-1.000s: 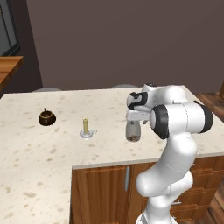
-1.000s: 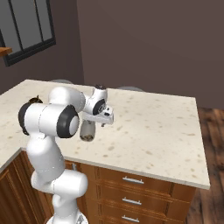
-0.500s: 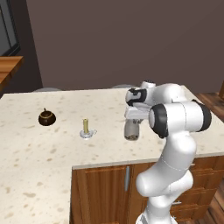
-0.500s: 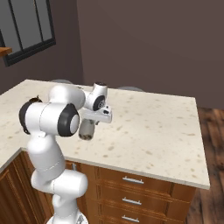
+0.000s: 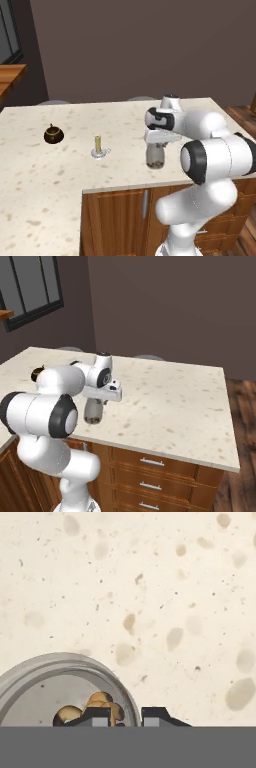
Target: Pick the candle and jar from the dining table and place them in the open cabinet. Close the cabinet after placing the objects.
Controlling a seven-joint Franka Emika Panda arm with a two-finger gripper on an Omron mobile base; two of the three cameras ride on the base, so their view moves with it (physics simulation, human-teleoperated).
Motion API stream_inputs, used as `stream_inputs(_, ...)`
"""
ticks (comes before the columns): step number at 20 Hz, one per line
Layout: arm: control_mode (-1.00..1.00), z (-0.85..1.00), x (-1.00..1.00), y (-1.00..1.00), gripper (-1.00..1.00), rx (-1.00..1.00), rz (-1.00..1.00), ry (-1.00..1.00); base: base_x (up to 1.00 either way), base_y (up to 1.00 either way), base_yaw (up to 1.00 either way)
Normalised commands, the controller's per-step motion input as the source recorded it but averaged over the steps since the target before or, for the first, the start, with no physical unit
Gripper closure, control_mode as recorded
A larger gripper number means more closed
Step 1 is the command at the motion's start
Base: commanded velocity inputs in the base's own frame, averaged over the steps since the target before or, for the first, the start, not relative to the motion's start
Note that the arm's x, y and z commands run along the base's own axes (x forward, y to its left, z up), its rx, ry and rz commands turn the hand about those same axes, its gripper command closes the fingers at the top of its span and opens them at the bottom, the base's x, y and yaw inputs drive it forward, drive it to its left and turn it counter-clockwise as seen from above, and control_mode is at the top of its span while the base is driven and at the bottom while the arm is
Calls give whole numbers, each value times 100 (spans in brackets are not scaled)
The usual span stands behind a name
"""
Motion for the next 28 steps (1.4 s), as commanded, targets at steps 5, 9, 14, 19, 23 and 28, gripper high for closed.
stream_inputs(5, -100, 52, -40, -1, 100, -13, -7, -11, 0, 0, 0)
stream_inputs(9, -100, 53, -25, -1, 100, -4, -12, -10, 0, 0, 0)
stream_inputs(14, -100, 41, -31, -8, 100, 0, -10, -8, 0, 0, 0)
stream_inputs(19, -100, 23, -36, -15, 100, 0, -9, -12, 0, 0, 0)
stream_inputs(23, -100, 23, -15, -11, 100, 0, -9, -12, 0, 0, 0)
stream_inputs(28, -100, 9, -14, -4, 100, 0, -9, -8, 0, 0, 0)
